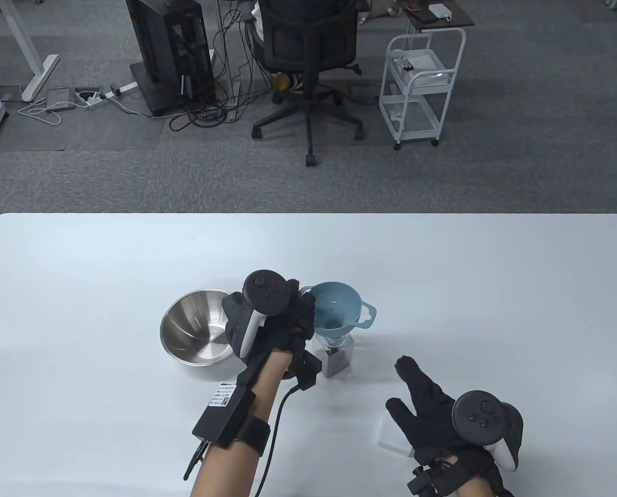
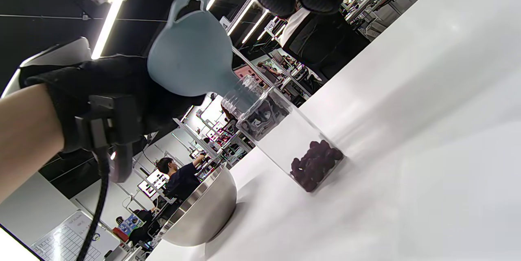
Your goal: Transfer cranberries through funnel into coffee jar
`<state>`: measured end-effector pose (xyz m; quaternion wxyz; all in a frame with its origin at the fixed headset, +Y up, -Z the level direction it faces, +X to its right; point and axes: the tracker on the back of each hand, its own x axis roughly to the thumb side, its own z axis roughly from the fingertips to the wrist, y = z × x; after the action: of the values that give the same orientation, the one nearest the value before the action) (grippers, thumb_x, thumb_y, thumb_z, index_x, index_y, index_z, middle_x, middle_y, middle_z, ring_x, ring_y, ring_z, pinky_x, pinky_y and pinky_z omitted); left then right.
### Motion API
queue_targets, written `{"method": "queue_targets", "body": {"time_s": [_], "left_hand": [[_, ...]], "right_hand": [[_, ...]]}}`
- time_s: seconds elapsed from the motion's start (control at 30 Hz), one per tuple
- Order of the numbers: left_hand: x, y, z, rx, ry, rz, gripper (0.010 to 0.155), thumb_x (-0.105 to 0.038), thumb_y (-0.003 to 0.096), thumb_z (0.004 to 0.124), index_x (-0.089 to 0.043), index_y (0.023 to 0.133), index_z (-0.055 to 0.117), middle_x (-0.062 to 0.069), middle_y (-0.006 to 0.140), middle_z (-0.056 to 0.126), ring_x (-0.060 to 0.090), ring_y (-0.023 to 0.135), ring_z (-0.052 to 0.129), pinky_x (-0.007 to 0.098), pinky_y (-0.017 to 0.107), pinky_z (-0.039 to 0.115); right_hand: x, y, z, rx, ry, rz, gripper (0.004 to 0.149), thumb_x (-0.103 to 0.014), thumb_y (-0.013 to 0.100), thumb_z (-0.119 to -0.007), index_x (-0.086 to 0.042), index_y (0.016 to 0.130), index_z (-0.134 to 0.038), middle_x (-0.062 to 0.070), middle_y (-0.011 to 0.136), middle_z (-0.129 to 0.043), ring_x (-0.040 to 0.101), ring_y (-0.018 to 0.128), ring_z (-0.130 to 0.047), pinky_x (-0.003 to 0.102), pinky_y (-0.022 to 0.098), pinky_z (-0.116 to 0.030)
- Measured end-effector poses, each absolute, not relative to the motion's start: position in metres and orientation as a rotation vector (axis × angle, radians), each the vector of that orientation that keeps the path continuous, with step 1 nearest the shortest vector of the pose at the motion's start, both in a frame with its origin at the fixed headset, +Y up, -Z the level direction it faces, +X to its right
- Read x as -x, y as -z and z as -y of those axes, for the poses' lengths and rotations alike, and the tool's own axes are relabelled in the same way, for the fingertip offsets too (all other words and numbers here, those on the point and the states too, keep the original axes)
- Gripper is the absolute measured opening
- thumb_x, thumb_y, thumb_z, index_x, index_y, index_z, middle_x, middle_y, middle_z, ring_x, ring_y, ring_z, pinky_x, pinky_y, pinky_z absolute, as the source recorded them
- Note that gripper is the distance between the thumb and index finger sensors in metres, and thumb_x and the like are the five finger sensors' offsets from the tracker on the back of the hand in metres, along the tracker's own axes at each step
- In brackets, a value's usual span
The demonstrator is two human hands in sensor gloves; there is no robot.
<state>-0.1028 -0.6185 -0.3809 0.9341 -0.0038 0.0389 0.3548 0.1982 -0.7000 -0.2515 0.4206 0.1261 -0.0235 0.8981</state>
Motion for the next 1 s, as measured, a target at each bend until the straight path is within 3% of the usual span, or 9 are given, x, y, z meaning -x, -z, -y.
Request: {"method": "queue_targets", "body": {"time_s": [0.23,0.5,0.67,1.0], "left_hand": [[0.139,0.37,0.577,-0.098,-0.919,-0.045,0.058,-0.039,0.0547,0.078,-0.002,0.099,0.073,0.014,0.077,0.099,0.017,0.032,0.111,0.022,0.024,0.092],[0.201,0.357,0.555,-0.328,-0.76,-0.16,0.052,-0.037,0.0539,0.079,-0.011,0.099,0.076,0.012,0.081,0.098,0.023,0.041,0.113,0.026,0.029,0.094],[0.234,0.354,0.567,-0.394,-0.587,-0.26,0.052,-0.037,0.0533,0.08,-0.012,0.099,0.076,0.011,0.083,0.097,0.025,0.043,0.113,0.027,0.03,0.094],[0.267,0.36,0.626,-0.323,-0.396,-0.392,0.051,-0.037,0.0526,0.081,-0.012,0.097,0.075,0.011,0.086,0.095,0.026,0.046,0.114,0.027,0.03,0.094]], "right_hand": [[-0.198,0.252,0.7,-0.315,-2.251,0.056,0.082,-0.059,0.048,-0.069,-0.009,0.107,-0.041,0.019,0.113,-0.058,0.045,0.098,-0.063,0.055,0.068,-0.058],[-0.198,0.253,0.7,-0.319,-2.251,0.059,0.082,-0.059,0.048,-0.069,-0.009,0.107,-0.041,0.019,0.113,-0.058,0.045,0.098,-0.063,0.055,0.068,-0.058],[-0.197,0.252,0.7,-0.319,-2.253,0.058,0.082,-0.059,0.048,-0.069,-0.009,0.107,-0.041,0.019,0.113,-0.058,0.045,0.098,-0.063,0.055,0.068,-0.058],[-0.196,0.252,0.7,-0.322,-2.255,0.052,0.082,-0.059,0.048,-0.069,-0.009,0.107,-0.041,0.018,0.113,-0.058,0.045,0.098,-0.063,0.055,0.068,-0.058]]}}
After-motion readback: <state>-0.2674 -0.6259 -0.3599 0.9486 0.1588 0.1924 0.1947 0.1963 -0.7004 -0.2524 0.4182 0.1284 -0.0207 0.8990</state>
